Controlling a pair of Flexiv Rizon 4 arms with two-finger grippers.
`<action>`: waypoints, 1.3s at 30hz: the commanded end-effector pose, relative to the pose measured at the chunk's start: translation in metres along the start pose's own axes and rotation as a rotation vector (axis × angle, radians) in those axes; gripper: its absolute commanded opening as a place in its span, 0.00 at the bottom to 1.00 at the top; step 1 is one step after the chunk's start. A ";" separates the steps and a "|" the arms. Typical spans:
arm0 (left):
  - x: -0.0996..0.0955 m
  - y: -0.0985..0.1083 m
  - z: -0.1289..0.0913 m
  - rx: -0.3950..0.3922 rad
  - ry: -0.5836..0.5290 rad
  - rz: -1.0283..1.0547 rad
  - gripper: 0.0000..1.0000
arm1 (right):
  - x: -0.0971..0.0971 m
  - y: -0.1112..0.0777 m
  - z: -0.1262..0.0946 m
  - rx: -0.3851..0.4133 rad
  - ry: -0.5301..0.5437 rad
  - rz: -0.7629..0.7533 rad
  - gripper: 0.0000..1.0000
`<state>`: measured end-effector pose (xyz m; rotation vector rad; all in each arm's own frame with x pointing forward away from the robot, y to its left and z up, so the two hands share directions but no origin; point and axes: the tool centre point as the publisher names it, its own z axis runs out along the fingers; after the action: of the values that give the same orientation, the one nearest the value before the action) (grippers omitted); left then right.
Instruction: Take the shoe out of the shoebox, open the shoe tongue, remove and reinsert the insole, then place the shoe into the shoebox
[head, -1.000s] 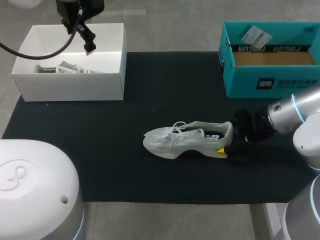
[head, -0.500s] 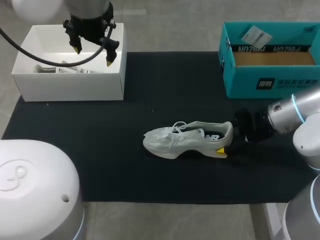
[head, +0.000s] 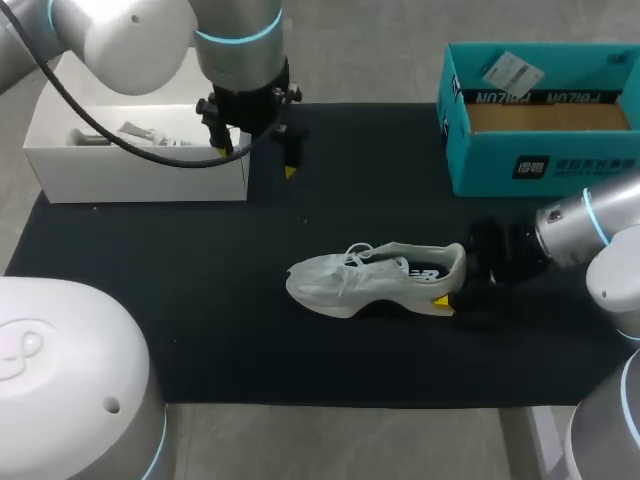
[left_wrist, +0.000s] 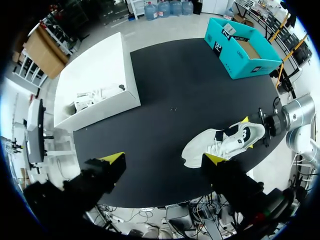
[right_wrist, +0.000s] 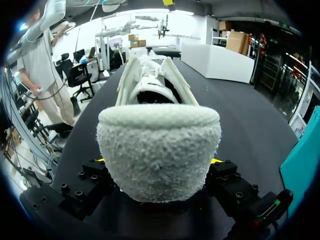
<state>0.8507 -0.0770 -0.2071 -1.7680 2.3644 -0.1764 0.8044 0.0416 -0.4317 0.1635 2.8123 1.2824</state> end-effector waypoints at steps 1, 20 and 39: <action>0.045 -0.007 0.009 -0.030 -0.024 0.026 1.00 | -0.001 0.000 0.004 0.003 -0.003 0.000 0.00; 0.083 0.003 0.031 -0.097 -0.023 0.090 1.00 | -0.001 0.000 0.004 0.003 -0.003 0.000 0.00; 0.150 0.030 0.050 -0.068 -0.040 -0.108 1.00 | -0.001 0.000 0.004 0.003 -0.003 0.000 0.00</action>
<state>0.7905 -0.2011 -0.2601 -1.9155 2.2680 -0.1062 0.8045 0.0416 -0.4318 0.1636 2.8122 1.2824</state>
